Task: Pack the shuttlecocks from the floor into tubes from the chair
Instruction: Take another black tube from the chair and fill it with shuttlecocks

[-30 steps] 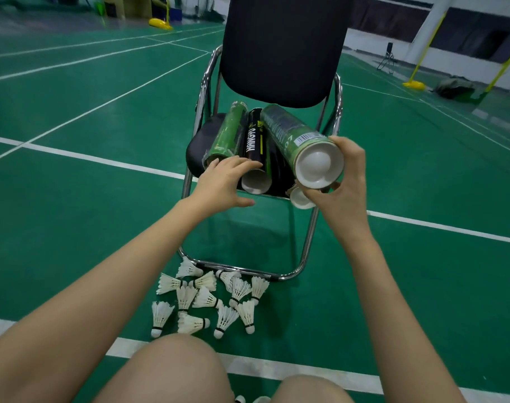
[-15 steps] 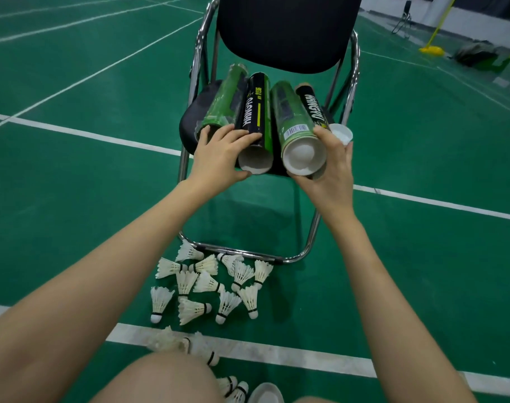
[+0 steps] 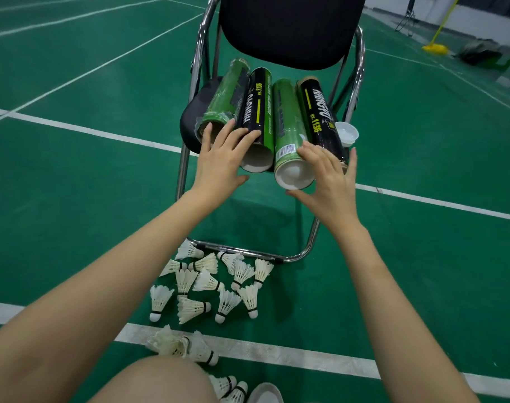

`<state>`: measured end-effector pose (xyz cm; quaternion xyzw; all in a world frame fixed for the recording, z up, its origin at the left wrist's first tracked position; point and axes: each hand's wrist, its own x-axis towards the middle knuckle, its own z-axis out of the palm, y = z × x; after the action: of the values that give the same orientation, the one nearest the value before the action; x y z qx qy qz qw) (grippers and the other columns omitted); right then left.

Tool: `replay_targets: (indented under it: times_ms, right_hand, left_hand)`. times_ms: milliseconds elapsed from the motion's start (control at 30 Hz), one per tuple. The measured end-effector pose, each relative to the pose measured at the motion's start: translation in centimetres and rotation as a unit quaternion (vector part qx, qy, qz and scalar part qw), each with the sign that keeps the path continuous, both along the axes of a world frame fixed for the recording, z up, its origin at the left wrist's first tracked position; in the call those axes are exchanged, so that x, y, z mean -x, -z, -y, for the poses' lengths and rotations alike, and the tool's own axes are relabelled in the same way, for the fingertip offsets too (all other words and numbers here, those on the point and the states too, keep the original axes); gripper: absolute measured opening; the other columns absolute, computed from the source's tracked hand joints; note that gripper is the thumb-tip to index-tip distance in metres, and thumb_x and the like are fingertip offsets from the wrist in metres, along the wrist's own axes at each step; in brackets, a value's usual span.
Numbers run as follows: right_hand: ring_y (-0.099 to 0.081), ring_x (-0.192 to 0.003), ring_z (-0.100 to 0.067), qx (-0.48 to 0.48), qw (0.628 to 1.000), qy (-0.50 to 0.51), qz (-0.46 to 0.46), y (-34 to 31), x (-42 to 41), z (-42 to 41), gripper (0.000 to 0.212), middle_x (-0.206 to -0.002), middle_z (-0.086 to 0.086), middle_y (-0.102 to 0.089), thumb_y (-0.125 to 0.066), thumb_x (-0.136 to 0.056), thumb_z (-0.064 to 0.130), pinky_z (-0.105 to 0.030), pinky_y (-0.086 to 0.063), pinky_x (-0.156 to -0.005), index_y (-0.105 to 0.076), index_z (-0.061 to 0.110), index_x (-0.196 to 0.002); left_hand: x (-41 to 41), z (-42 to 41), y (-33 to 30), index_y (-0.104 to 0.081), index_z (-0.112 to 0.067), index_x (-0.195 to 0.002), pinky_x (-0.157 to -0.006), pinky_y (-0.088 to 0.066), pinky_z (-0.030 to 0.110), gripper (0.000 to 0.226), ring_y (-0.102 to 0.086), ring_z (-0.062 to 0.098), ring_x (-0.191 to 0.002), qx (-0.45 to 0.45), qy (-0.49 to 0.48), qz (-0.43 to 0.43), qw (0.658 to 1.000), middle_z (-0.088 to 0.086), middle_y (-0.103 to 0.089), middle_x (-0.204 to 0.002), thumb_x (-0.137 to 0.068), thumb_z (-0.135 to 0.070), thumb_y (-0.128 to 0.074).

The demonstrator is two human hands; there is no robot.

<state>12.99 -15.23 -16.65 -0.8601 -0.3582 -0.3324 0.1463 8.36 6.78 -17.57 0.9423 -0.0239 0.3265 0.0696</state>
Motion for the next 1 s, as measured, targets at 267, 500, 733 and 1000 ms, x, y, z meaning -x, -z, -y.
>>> replay_targets:
  times_ms: [267,500,733,1000]
  right_hand:
    - [-0.019,-0.135,-0.024,-0.078,0.996,0.035,-0.008,1.0,0.1,0.4,0.080,-0.146,0.003,-0.026,-0.072,-0.065,0.053,-0.066,-0.019,-0.106,-0.033,0.032,-0.132]
    - [-0.019,-0.138,-0.034,-0.174,0.979,0.057,-0.090,1.6,-0.2,-0.1,0.093,-0.146,0.006,-0.009,-0.072,-0.058,0.058,-0.058,-0.033,-0.103,-0.024,0.034,-0.133]
    - [-0.022,-0.130,-0.024,-0.229,0.965,0.087,-0.089,1.4,-0.4,-1.4,0.099,-0.142,0.010,-0.013,-0.081,-0.054,0.050,-0.053,-0.044,-0.092,-0.023,0.032,-0.132]
    - [-0.022,-0.128,-0.024,-0.318,0.934,0.104,-0.126,2.6,0.2,-1.8,0.094,-0.142,-0.009,-0.021,-0.083,-0.059,0.042,-0.043,-0.027,-0.107,-0.030,0.020,-0.134]
  left_hand:
    - [-0.1,0.2,0.3,-0.034,-0.026,-0.142,-0.111,-0.012,0.054,0.098,-0.032,0.032,-0.135,-0.030,0.001,0.024,0.999,0.012,-0.049,-0.133,-0.059,-0.016,-0.084]
    - [-0.3,0.6,0.7,-0.036,-0.026,-0.141,-0.111,-0.016,0.052,0.094,-0.034,0.034,-0.132,-0.013,0.006,0.019,1.000,0.017,-0.046,-0.134,-0.061,-0.017,-0.084]
    - [-0.5,0.7,0.9,-0.042,-0.023,-0.137,-0.111,-0.017,0.051,0.086,-0.035,0.034,-0.132,0.038,0.018,0.024,0.999,0.016,-0.046,-0.134,-0.062,-0.012,-0.082]
    - [-0.7,1.0,1.1,-0.041,-0.026,-0.136,-0.098,-0.037,0.047,0.085,-0.043,0.037,-0.120,0.117,0.046,0.008,0.992,0.016,-0.040,-0.138,-0.063,0.002,-0.077]
